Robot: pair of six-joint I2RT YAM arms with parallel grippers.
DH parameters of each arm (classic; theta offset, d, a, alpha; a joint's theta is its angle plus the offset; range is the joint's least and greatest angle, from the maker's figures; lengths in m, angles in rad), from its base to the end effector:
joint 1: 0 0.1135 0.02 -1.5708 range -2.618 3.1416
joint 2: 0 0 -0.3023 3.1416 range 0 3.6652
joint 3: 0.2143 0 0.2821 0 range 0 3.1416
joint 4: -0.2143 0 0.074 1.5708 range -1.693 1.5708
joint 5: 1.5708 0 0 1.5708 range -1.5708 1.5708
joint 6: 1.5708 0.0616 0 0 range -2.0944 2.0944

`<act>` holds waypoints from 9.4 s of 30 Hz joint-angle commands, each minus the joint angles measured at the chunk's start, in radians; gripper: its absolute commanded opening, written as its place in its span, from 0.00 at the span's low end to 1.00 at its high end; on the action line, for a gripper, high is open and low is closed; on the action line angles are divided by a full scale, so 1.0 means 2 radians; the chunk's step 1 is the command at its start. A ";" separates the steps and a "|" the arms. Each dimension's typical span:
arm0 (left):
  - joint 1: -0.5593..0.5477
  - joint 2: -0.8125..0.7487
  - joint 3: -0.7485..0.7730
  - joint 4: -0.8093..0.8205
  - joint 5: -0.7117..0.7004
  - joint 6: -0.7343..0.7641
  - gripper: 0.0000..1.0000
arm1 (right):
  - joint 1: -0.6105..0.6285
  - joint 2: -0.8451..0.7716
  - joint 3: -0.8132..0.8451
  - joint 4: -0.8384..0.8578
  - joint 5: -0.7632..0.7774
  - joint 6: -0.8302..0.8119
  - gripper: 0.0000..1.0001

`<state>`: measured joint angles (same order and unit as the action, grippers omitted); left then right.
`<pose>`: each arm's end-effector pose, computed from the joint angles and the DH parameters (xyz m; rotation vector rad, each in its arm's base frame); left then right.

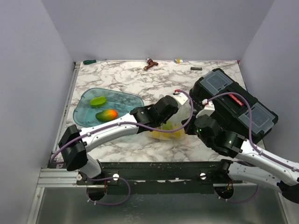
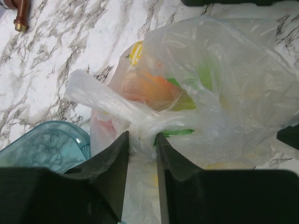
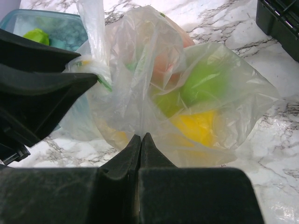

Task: Take the fake fruits out of the plastic bag
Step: Untie the plastic bag at the center of the board, then adjust the plastic bag at the center of the board.

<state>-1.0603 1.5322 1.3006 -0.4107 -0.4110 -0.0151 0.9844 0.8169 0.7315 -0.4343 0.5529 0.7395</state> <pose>0.2144 -0.3325 0.3325 0.8767 1.9706 -0.1661 0.1390 0.1508 0.3074 0.0831 2.0439 0.5158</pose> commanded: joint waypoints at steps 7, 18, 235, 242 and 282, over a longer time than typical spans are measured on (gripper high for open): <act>0.011 -0.043 -0.008 -0.003 -0.017 -0.014 0.00 | 0.001 -0.021 0.003 -0.022 0.031 0.024 0.01; 0.029 -0.106 -0.043 0.021 -0.021 -0.036 0.00 | 0.001 -0.145 -0.013 -0.158 0.159 0.187 0.01; 0.316 -0.009 0.148 0.093 0.579 -0.361 0.00 | -0.218 0.155 0.389 -0.157 -0.064 -0.273 0.01; 0.289 0.066 0.191 0.121 0.629 -0.353 0.00 | -0.218 0.050 0.274 -0.121 -0.168 -0.231 0.10; 0.265 -0.305 -0.126 -0.006 0.441 -0.333 0.85 | -0.218 -0.048 0.145 -0.076 -0.486 -0.170 0.87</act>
<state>-0.4950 1.0267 1.2407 -0.5919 0.4900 -0.4759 0.5541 0.7254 0.9913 -0.5781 -0.4423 0.4091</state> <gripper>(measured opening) 0.853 0.850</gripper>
